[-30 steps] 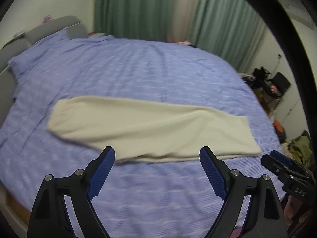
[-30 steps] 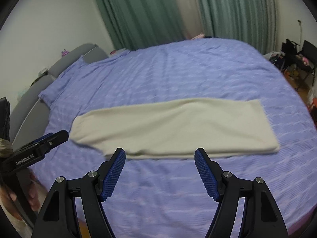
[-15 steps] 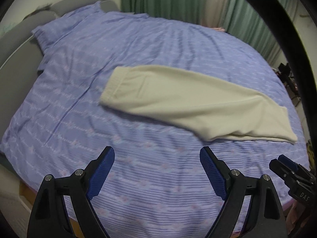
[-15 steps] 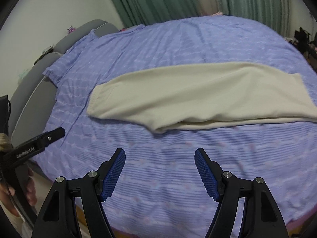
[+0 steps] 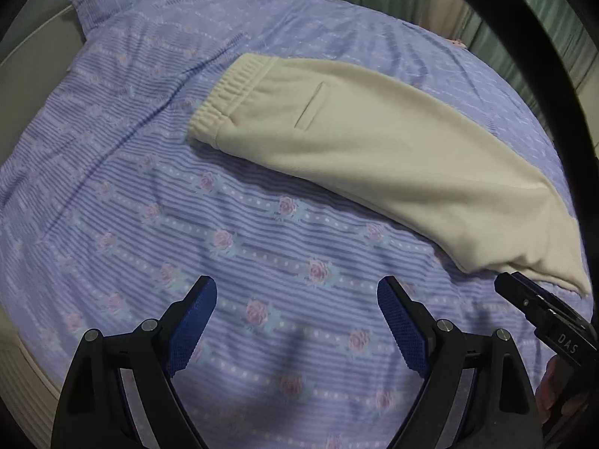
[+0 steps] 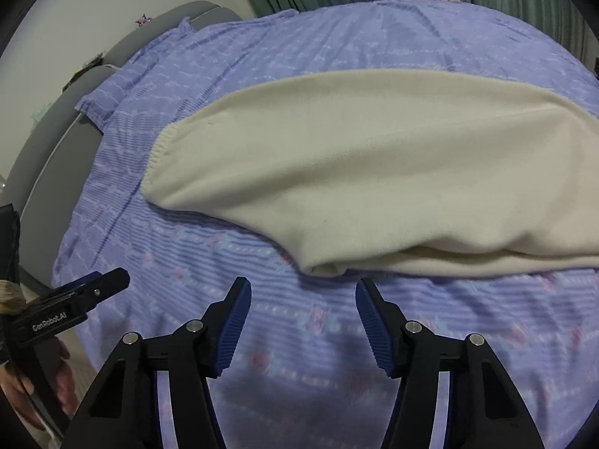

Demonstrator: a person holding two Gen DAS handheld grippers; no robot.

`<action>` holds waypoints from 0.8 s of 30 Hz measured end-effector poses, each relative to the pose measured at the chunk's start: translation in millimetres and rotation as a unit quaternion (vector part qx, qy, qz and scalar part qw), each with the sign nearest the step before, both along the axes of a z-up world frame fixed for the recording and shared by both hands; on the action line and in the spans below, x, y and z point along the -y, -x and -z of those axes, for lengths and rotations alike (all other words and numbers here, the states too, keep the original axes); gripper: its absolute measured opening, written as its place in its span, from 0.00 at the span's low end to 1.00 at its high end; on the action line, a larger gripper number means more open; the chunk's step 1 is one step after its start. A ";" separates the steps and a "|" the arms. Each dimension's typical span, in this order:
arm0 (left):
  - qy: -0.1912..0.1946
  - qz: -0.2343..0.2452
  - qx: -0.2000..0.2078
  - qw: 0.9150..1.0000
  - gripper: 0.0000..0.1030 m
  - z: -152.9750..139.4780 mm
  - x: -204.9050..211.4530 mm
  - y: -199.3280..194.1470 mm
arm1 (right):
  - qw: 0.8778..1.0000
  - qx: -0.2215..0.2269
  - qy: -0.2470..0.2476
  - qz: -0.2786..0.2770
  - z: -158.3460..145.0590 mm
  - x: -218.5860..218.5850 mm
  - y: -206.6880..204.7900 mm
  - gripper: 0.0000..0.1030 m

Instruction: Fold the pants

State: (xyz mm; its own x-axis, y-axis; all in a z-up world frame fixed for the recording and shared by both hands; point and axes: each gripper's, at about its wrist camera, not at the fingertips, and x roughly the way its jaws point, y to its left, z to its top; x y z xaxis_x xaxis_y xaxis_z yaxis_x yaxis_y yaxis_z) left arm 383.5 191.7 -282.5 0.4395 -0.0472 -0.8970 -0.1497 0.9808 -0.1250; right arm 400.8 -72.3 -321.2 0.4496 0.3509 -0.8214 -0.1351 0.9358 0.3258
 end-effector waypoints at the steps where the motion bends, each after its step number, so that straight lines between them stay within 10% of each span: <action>1: 0.000 -0.001 -0.002 1.000 0.86 4.7 0.3 -3.6 | 1.000 -0.006 -0.002 0.000 5.9 -0.1 -5.5 0.58; 24: 0.015 -0.056 0.008 0.998 0.86 34.8 -48.3 -71.0 | 0.998 -0.021 0.013 -0.049 39.3 -36.7 -57.6 0.52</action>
State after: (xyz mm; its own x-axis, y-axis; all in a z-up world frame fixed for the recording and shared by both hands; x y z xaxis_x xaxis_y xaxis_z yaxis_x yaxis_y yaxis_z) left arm 454.4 240.0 -317.3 0.4575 -0.0234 -0.8889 -0.2561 0.9538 -0.1569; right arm 458.4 -35.6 -360.5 0.3794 0.3697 -0.8481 -0.2136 0.9269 0.3085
